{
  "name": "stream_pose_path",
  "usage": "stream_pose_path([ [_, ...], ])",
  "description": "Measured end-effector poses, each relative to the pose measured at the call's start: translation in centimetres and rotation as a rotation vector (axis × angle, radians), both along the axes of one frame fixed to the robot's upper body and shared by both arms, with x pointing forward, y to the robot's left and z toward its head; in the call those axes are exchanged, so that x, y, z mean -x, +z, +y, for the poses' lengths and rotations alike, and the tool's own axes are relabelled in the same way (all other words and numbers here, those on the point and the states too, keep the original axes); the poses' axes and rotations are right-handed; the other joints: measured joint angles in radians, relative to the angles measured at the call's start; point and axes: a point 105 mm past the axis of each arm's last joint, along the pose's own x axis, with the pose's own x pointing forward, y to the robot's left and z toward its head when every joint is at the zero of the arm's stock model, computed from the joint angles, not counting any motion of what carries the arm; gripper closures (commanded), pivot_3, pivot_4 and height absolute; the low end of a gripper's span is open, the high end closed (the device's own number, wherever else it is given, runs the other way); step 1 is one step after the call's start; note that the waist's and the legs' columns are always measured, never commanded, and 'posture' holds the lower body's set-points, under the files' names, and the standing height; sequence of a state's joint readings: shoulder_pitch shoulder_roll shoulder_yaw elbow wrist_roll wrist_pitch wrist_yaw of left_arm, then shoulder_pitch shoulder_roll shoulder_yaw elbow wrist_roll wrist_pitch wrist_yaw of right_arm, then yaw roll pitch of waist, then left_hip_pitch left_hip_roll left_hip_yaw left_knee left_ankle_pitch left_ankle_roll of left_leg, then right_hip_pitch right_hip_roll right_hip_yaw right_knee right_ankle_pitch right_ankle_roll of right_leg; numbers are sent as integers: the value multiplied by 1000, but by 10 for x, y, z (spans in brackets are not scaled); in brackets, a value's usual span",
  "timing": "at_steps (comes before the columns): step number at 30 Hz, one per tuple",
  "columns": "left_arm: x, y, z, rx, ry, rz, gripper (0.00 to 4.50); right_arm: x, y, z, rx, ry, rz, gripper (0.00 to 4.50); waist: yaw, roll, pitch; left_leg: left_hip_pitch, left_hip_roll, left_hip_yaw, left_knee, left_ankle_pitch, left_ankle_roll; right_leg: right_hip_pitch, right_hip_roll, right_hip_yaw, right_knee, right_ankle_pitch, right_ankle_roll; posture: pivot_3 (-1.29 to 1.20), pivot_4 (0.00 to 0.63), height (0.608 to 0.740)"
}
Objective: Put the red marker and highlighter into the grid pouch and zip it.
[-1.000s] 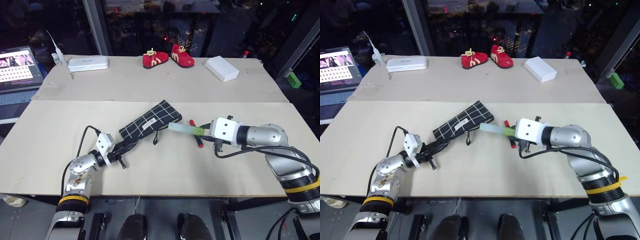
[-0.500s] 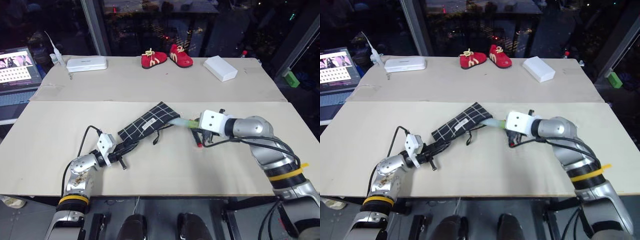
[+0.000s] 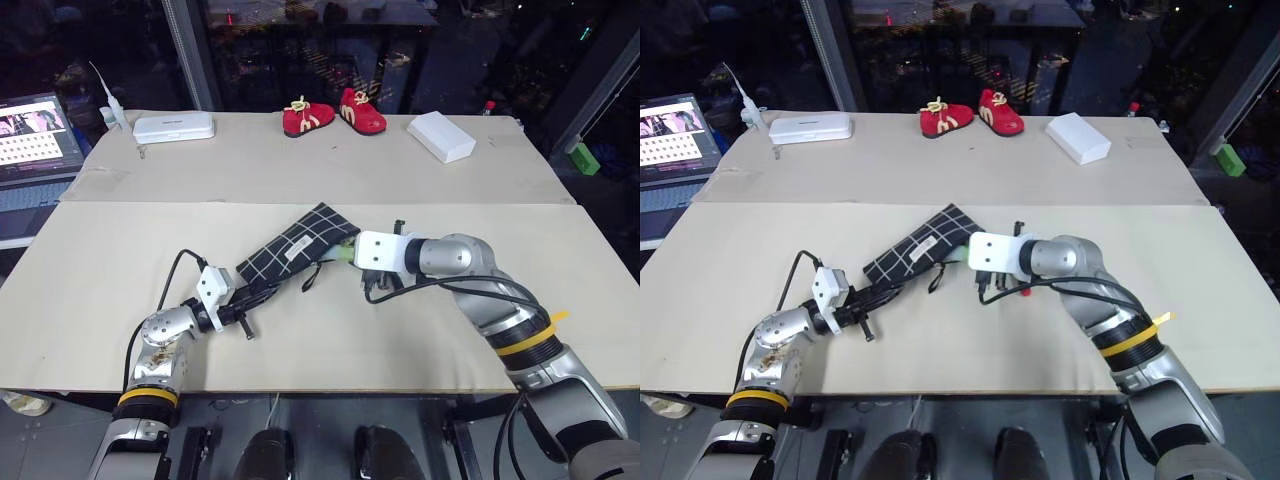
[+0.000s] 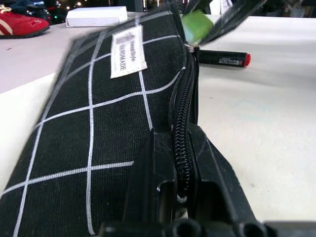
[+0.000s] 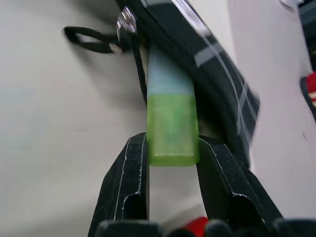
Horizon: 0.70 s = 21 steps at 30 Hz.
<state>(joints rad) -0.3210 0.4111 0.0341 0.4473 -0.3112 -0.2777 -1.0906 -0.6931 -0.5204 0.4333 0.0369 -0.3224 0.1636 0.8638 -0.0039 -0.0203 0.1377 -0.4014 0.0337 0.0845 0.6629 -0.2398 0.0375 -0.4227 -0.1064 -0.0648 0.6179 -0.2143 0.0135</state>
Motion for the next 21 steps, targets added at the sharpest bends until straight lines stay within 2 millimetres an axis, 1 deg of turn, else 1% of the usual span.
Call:
stream_pose_path([
  [3,0,-1,-3,-1,-9,8,4500,1,-1,8,-5,10,-13,3496,-4,0,0,0,0,0,0,0,0,0,0,0,0,0,0,0,150,740],
  [7,1,0,-4,-1,-15,13,4500,2,0,13,-10,29,-43,3496,-7,0,0,0,0,0,0,0,0,0,0,0,0,0,0,0,150,740],
  [13,1,-1,-5,-1,-20,23,4500,4,0,15,7,59,-73,3496,-8,0,0,0,0,0,0,0,0,0,0,0,0,0,0,0,150,740],
  [16,3,0,-7,-3,-32,22,4500,9,-4,15,28,108,-100,3496,-8,0,0,0,0,0,0,0,0,0,0,0,0,0,0,0,150,740],
  [17,3,0,-8,-3,-34,23,4500,10,-6,15,36,118,-111,2996,-8,0,0,0,0,0,0,0,0,0,0,0,0,0,0,0,150,740],
  [20,3,1,-10,-2,-42,27,4500,10,-9,14,27,121,-77,2117,-8,0,0,1,0,0,0,0,0,0,0,0,1,0,0,0,150,740],
  [21,4,3,-12,0,-47,21,4500,11,-10,14,21,119,-66,1675,-8,0,0,1,0,0,0,0,0,0,0,0,1,0,0,0,150,740],
])
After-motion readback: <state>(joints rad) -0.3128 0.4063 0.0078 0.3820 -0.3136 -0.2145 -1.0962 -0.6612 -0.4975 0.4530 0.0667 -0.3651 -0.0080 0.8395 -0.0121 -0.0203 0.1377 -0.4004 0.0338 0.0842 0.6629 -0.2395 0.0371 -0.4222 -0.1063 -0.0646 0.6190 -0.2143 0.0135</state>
